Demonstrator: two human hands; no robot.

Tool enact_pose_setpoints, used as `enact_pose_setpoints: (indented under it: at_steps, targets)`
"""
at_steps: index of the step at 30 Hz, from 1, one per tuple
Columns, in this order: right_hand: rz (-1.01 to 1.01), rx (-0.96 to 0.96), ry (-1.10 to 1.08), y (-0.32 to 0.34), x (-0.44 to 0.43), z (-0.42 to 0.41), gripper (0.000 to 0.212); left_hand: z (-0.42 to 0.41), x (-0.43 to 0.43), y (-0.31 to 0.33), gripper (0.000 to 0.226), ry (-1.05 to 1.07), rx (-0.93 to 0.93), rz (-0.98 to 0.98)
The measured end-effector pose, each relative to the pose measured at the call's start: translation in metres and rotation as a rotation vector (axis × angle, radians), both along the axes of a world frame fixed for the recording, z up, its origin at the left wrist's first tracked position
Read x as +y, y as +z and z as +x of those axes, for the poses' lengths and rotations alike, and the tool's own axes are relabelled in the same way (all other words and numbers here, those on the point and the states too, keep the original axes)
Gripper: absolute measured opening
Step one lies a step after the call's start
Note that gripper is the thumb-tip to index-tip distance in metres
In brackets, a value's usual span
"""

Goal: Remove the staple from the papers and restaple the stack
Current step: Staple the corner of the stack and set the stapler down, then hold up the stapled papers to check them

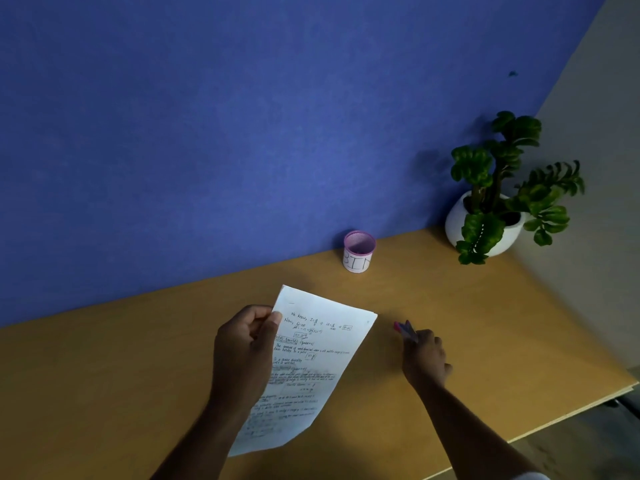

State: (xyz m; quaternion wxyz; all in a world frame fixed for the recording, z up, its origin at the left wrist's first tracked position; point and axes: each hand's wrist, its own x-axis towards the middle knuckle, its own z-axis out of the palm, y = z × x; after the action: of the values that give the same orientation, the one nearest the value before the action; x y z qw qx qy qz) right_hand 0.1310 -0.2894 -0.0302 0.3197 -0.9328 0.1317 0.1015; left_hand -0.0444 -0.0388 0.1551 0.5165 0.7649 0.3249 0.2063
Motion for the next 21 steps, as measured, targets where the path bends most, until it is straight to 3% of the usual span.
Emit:
enact_pose_setpoints:
  at_steps: [10, 15, 17, 19, 21]
  targets:
    - [-0.220, 0.035, 0.080, -0.020, 0.000, -0.012, 0.041, -0.005, -0.003, 0.008, 0.015, -0.027, -0.038, -0.027]
    - [-0.192, 0.033, 0.090, -0.011, -0.001, -0.011, 0.052, -0.003, -0.004, 0.016, 0.015, -0.058, -0.100, -0.048]
    - [0.010, -0.075, 0.078, 0.005, 0.006, -0.013, 0.052, -0.002, -0.004, 0.021, 0.015, -0.074, -0.143, -0.063]
    - [0.477, -0.153, 0.101, 0.034, 0.020, -0.020, 0.043, 0.001, 0.000, 0.027, 0.015, -0.062, -0.196, -0.095]
    - [0.790, -0.074, 0.204, 0.071, 0.035, -0.031, 0.061, 0.005, 0.005, 0.033, 0.012, -0.024, -0.250, -0.170]
